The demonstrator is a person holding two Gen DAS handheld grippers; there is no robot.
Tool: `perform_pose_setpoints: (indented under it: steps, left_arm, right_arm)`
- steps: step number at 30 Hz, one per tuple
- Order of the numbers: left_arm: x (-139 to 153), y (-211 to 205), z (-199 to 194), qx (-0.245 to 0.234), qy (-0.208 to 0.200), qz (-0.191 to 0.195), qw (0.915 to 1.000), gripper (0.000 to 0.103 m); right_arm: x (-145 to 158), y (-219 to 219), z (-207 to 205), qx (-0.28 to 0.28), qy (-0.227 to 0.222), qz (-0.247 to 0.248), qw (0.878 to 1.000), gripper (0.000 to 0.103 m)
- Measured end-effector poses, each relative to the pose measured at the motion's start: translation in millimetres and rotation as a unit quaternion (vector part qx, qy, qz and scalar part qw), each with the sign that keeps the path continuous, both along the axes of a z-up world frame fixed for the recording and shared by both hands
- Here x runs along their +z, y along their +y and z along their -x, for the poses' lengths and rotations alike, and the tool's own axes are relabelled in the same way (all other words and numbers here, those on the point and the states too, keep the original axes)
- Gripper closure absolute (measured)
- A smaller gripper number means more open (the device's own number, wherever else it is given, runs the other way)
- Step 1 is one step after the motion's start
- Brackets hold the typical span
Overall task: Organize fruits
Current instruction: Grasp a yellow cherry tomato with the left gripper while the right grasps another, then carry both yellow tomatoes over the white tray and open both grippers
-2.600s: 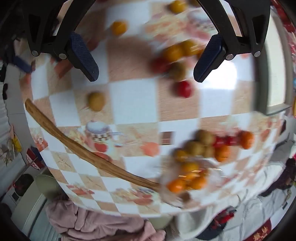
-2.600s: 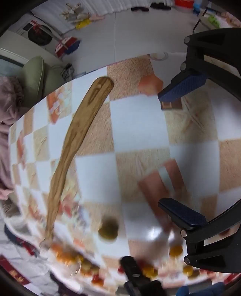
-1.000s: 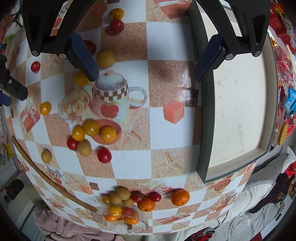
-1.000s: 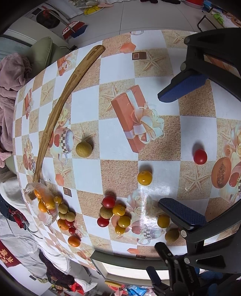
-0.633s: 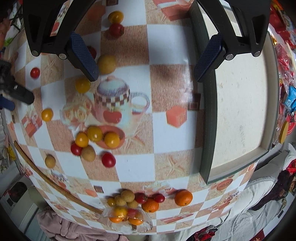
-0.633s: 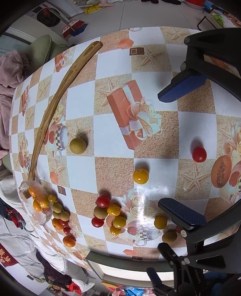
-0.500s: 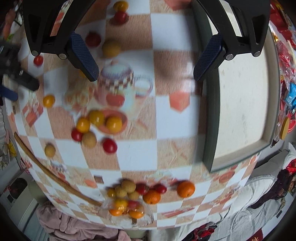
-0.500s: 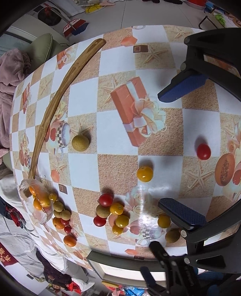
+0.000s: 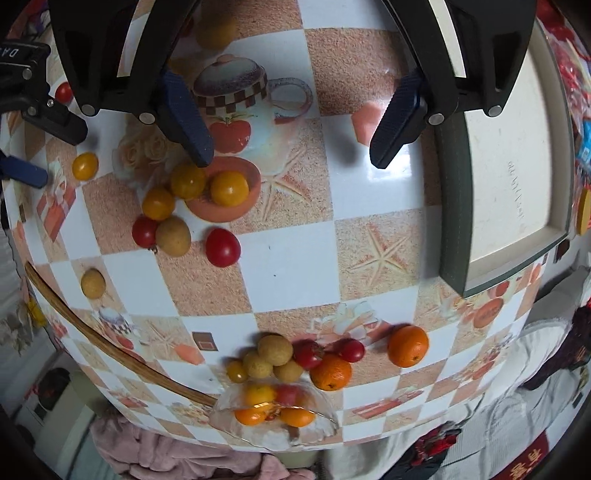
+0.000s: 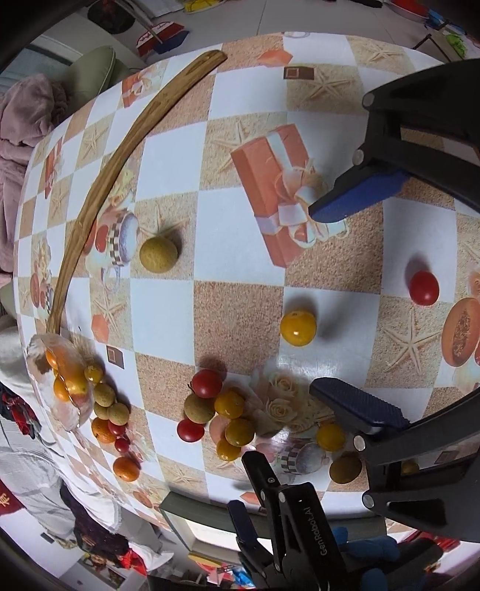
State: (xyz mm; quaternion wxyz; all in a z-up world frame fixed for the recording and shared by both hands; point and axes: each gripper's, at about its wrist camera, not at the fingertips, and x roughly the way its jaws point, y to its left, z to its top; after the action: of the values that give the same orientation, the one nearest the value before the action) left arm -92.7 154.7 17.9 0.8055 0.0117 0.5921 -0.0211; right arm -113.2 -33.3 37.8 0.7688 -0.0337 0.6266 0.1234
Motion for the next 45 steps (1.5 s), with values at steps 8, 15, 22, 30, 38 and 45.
perform_pose_setpoints:
  steps: [8, 15, 22, 30, 38, 45]
  left_arm:
    - [4, -8, -11, -0.02, -0.022, 0.008, 0.9995, 0.016]
    - [5, -10, -10, -0.028, -0.019, 0.017, 0.9993, 0.029]
    - [6, -12, 17, -0.065, -0.021, 0.0, 0.9977, 0.029]
    - [2, -39, -5, -0.111, -0.047, 0.022, 0.9925, 0.029]
    - [1, -51, -5, -0.136, -0.041, 0.055, 0.9883, 0.071]
    - [3, -41, 0, -0.103, -0.028, 0.084, 0.9908, 0.082]
  right_arm:
    - [-12, 18, -3, 0.038, -0.004, 0.018, 0.999, 0.034]
    - [-13, 29, -3, 0.056, -0.02, 0.041, 0.997, 0.042]
    - [-13, 25, -1, 0.053, -0.019, 0.032, 0.998, 0.042]
    - [-13, 24, 3, 0.063, -0.026, 0.037, 0.997, 0.042]
    - [-11, 13, -5, 0.029, -0.008, -0.027, 0.999, 0.08]
    - [-6, -5, -3, -0.011, 0.004, -0.062, 0.998, 0.08]
